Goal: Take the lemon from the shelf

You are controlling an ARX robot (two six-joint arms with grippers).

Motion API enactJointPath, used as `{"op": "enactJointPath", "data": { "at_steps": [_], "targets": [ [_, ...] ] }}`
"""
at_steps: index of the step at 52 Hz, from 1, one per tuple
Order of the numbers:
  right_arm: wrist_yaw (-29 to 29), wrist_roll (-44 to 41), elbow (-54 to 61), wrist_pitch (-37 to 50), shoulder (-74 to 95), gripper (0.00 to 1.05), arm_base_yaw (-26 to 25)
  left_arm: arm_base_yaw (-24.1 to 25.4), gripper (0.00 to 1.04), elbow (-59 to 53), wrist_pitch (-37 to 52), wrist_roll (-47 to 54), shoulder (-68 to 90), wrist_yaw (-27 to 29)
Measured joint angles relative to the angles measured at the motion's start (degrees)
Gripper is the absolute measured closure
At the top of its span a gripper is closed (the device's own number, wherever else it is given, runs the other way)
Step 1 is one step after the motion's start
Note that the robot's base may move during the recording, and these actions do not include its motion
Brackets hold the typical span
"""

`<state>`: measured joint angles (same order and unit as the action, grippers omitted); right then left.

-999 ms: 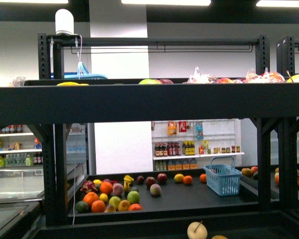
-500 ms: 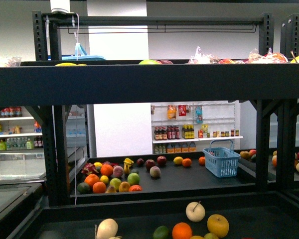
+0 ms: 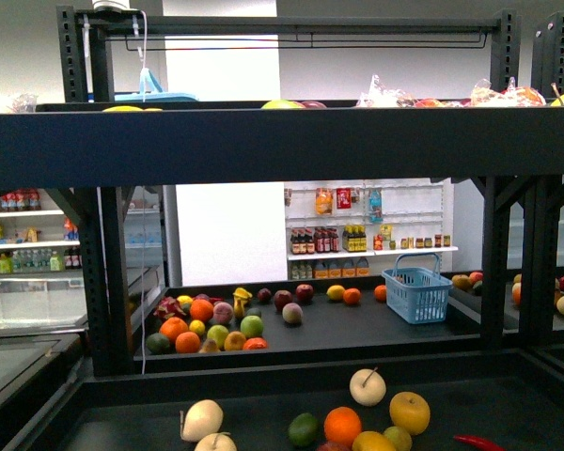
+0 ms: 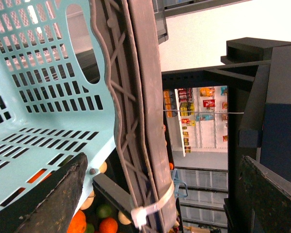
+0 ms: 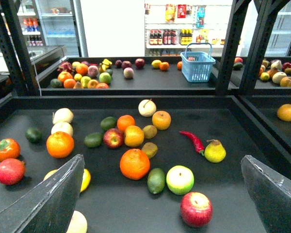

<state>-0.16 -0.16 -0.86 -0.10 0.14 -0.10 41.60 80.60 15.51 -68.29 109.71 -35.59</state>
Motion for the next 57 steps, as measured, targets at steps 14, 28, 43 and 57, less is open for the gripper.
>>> {"op": "enactJointPath", "data": {
  "at_steps": [14,28,43,57],
  "targets": [
    [0.00,0.00,0.00,0.00,0.00,0.07,0.00,-0.68,0.08,3.69,3.06,-2.12,3.37,1.18],
    [0.00,0.00,0.00,0.00,0.00,0.07,0.00,-1.22,0.08,5.55,4.07,-3.87,6.14,2.60],
    [-0.02,0.00,0.00,0.00,0.00,0.07,0.00,-1.22,0.08,6.78,4.28,-3.06,6.75,3.69],
    [-0.02,0.00,0.00,0.00,0.00,0.07,0.00,-1.36,0.50,6.82,3.54,-2.10,7.13,4.72]
  ]
}}
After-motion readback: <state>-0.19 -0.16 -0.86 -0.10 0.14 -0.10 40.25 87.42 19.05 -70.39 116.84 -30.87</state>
